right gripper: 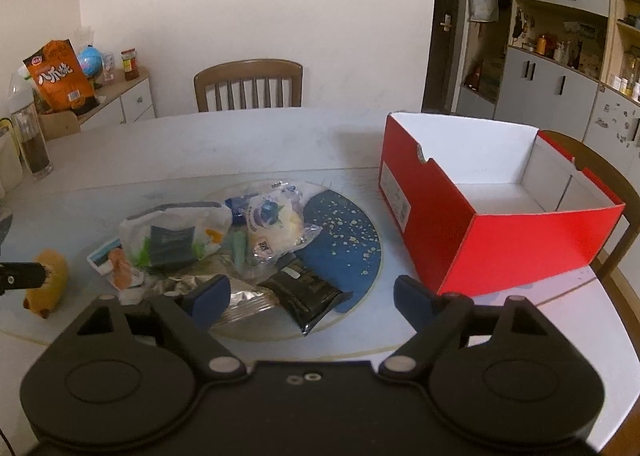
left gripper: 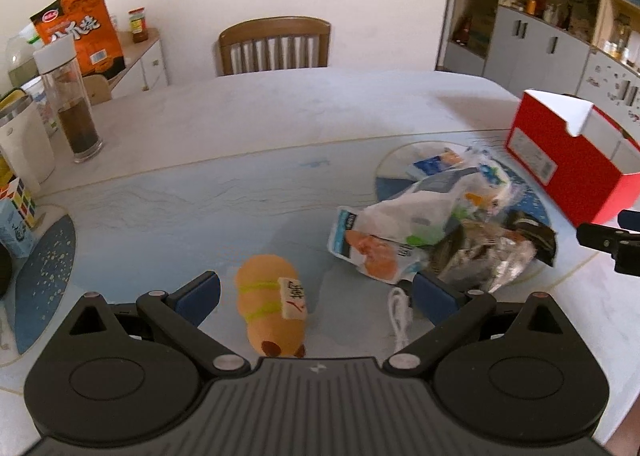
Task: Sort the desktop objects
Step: 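Move the left tool toward the orange squishy toy while the right tool approaches the black snack packet, then close the left tool on the orange toy while the right tool grasps the black packet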
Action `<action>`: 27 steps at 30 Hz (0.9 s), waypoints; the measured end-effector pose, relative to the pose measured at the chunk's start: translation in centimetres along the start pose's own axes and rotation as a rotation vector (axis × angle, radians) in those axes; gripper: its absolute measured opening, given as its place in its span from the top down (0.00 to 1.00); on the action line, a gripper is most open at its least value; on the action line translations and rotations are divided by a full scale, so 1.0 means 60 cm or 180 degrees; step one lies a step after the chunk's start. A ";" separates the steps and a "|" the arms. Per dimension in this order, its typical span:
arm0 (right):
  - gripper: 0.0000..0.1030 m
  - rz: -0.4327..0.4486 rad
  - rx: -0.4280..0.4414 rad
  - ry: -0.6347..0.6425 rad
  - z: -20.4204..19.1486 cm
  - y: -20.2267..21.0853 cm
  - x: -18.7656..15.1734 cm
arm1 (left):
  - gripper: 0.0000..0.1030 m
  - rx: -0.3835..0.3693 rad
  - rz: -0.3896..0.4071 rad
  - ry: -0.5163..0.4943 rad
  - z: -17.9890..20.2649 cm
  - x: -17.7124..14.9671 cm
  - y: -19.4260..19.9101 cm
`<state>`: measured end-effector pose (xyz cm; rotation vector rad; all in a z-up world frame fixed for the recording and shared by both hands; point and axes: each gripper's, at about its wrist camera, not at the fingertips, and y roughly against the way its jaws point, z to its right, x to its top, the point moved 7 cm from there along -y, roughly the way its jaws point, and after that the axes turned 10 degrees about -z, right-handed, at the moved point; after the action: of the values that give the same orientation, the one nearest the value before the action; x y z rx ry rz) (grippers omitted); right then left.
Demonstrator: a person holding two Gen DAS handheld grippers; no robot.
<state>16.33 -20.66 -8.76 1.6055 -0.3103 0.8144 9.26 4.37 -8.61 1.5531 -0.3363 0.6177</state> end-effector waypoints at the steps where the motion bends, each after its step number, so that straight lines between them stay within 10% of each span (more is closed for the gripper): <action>1: 0.16 -0.0020 0.0003 0.0009 0.003 -0.007 0.001 | 0.01 0.0022 -0.0007 0.0012 -0.002 0.001 -0.006; 27: 0.35 -0.0476 0.0247 0.0293 0.008 -0.134 0.011 | 0.14 0.0235 -0.0411 0.0247 -0.024 -0.016 -0.097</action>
<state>21.90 -19.20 -14.40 1.6368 -0.0926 0.7904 11.50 6.17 -13.98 1.6032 -0.1547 0.5931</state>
